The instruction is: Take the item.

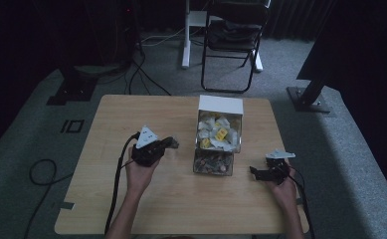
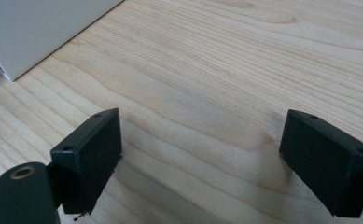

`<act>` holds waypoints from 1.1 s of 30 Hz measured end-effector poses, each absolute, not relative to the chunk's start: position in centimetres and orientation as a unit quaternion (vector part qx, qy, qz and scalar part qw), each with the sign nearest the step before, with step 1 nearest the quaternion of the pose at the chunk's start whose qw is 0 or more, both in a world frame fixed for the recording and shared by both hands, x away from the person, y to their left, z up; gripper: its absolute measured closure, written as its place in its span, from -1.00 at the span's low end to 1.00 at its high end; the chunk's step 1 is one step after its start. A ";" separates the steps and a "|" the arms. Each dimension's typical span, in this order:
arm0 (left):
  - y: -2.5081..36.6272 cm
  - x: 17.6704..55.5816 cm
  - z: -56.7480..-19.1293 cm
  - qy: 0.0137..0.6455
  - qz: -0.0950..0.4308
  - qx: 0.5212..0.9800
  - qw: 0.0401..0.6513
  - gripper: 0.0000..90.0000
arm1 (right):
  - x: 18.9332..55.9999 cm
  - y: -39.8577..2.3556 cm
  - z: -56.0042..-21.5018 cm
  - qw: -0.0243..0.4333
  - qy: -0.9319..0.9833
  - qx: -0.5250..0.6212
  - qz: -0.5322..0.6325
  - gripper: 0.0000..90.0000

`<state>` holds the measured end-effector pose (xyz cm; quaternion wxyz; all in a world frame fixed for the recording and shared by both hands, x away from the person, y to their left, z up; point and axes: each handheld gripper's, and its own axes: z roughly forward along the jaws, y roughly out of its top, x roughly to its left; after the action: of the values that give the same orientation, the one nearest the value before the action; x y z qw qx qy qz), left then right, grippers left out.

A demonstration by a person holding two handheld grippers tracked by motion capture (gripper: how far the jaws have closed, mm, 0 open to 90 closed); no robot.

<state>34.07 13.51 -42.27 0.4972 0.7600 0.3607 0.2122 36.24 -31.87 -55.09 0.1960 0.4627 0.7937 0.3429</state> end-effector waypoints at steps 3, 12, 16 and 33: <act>13.5 34.3 -42.3 0.362 0.214 0.759 0.497 1.00 | 36.2 -31.9 -55.1 0.196 0.794 0.463 0.343 -0.72; 13.6 35.3 -42.6 0.372 0.217 0.756 0.493 1.00 | 36.2 -31.9 -55.1 0.196 0.794 0.463 0.343 -0.72; 13.7 35.6 -42.8 0.378 0.219 0.753 0.493 1.00 | 36.2 -31.9 -55.1 0.196 0.794 0.463 0.343 -0.72; 13.5 37.1 -43.6 0.389 0.215 0.761 0.472 1.00 | 36.2 -31.9 -55.1 0.196 0.793 0.463 0.343 -0.72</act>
<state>37.06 13.46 -43.60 0.4724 0.7608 0.3894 0.2154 36.23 -31.86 -55.09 0.1955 0.4633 0.7934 0.3430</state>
